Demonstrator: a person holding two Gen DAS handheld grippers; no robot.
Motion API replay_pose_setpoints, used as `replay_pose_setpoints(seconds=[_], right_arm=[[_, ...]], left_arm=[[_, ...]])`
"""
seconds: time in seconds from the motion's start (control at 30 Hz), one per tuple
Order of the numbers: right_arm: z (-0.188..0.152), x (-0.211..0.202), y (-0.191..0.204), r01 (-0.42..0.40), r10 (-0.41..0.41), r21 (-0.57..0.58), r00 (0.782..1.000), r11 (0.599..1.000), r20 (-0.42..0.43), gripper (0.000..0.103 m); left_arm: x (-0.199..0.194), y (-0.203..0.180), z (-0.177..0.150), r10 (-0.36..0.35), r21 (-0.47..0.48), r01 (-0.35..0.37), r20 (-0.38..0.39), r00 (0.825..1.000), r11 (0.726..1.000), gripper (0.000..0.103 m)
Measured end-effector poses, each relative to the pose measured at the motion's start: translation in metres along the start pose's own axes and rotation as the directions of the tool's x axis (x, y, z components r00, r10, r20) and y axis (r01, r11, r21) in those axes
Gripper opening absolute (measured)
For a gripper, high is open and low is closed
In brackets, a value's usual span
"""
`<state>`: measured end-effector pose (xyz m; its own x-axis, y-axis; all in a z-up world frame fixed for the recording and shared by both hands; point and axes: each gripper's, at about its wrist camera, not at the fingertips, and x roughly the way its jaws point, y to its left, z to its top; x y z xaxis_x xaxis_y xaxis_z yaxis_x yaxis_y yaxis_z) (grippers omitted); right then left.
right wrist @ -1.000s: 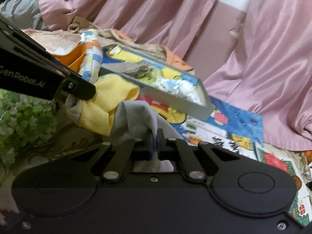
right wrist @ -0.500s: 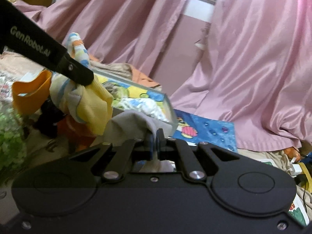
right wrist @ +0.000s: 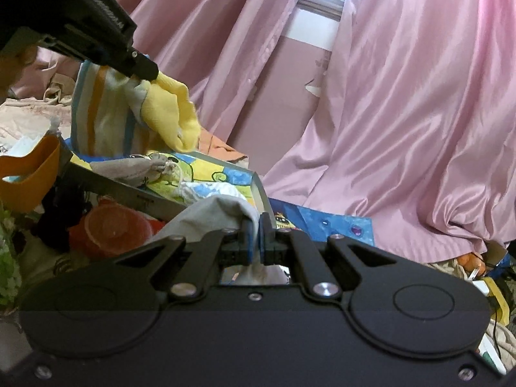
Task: Organize soft objects
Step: 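Lift the grey cloth with the right gripper toward the tray while the left gripper carries the striped sock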
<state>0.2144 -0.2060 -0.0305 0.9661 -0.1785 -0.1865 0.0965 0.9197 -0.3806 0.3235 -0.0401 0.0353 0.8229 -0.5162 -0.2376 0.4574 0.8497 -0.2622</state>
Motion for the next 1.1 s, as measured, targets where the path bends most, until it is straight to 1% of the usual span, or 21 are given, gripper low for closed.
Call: replay_pose_setpoints(seconds=[0.13, 0.2, 0.27, 0.43, 0.5, 0.6, 0.73, 0.93, 1.03, 1.1], right_arm=[[0.011, 0.008, 0.009, 0.002, -0.001, -0.038, 1.000, 0.999, 0.025, 0.000], [0.019, 0.020, 0.017, 0.000, 0.002, -0.065, 0.999, 0.998, 0.036, 0.000], [0.029, 0.036, 0.027, -0.015, 0.018, -0.076, 0.999, 0.997, 0.039, 0.000], [0.060, 0.081, 0.052, -0.077, 0.081, -0.097, 0.996, 0.992, 0.034, 0.000], [0.074, 0.099, 0.062, -0.110, 0.113, -0.110, 0.993, 0.988, 0.025, 0.000], [0.094, 0.123, 0.079, -0.153, 0.155, -0.118, 0.988, 0.981, 0.004, 0.000], [0.111, 0.151, 0.100, -0.192, 0.190, -0.139, 0.981, 0.972, -0.025, 0.000], [0.113, 0.185, 0.129, -0.246, 0.232, -0.137, 0.967, 0.960, -0.105, 0.000], [0.113, 0.201, 0.142, -0.271, 0.246, -0.150, 0.955, 0.951, -0.163, 0.000], [0.109, 0.211, 0.149, -0.286, 0.251, -0.153, 0.945, 0.946, -0.211, 0.000]], left_arm=[[0.005, 0.035, 0.009, 0.015, -0.049, -0.015, 0.010, 1.000, 0.999, 0.008], [0.008, 0.056, 0.008, 0.030, -0.110, -0.030, 0.001, 1.000, 0.993, 0.008], [0.013, 0.078, 0.006, 0.041, -0.183, -0.044, -0.019, 0.999, 0.982, 0.007], [0.024, 0.118, -0.003, 0.024, -0.296, -0.042, -0.064, 0.998, 0.954, 0.007], [0.027, 0.130, -0.008, 0.029, -0.325, -0.052, -0.077, 0.997, 0.944, 0.007], [0.032, 0.143, -0.014, 0.037, -0.350, -0.072, -0.106, 0.994, 0.934, 0.007], [0.039, 0.160, -0.022, 0.041, -0.375, -0.097, -0.155, 0.987, 0.922, 0.007], [0.048, 0.177, -0.032, 0.082, -0.372, -0.166, -0.232, 0.969, 0.913, 0.008], [0.052, 0.180, -0.036, 0.096, -0.361, -0.191, -0.264, 0.960, 0.913, 0.008], [0.055, 0.181, -0.038, 0.111, -0.349, -0.213, -0.290, 0.951, 0.913, 0.008]])
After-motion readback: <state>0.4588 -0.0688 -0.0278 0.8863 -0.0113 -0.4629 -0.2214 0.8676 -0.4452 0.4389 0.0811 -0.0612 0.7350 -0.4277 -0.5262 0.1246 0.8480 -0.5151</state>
